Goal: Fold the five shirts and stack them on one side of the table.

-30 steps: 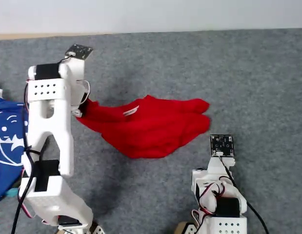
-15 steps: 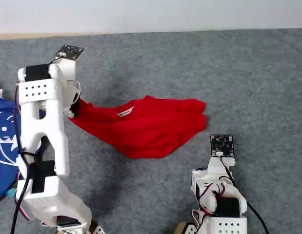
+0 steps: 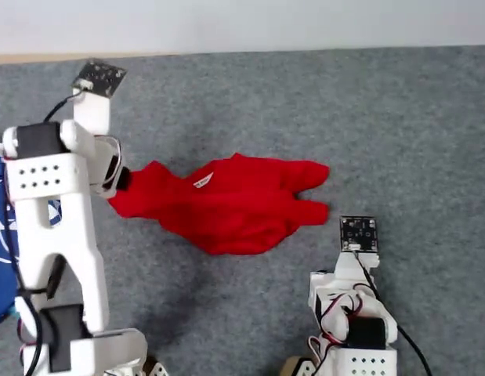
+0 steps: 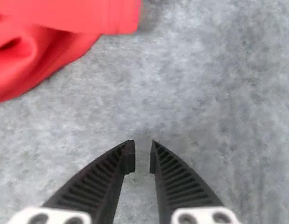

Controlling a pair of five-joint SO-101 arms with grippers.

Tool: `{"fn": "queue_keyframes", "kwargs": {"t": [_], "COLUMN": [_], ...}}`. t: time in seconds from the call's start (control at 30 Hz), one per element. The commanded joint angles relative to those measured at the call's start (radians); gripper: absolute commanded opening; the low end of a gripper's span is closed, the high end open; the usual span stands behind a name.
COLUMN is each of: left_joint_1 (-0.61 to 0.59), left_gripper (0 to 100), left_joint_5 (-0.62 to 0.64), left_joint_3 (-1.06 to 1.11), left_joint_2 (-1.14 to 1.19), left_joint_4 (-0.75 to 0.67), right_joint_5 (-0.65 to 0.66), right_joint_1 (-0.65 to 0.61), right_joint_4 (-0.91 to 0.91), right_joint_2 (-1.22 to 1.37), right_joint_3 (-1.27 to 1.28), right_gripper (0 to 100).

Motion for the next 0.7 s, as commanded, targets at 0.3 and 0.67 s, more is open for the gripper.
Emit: {"fn": "queue_keyframes", "kwargs": {"t": [0.3, 0.67], "left_joint_1": [-0.009, -0.009], "left_gripper": [17, 17], "left_joint_5": [0.000, 0.000], "left_joint_3": [0.196, 0.320], "left_joint_2": [-0.408, -0.594], "left_joint_4": [0.026, 0.026], "right_joint_5": [0.092, 0.092], "right_joint_1": [0.193, 0.242], "right_joint_4": [0.001, 0.012], "right_joint_2": [0.004, 0.013], "right_joint_3": [-0.161, -0.302], "right_gripper": [6.9, 6.3]}}
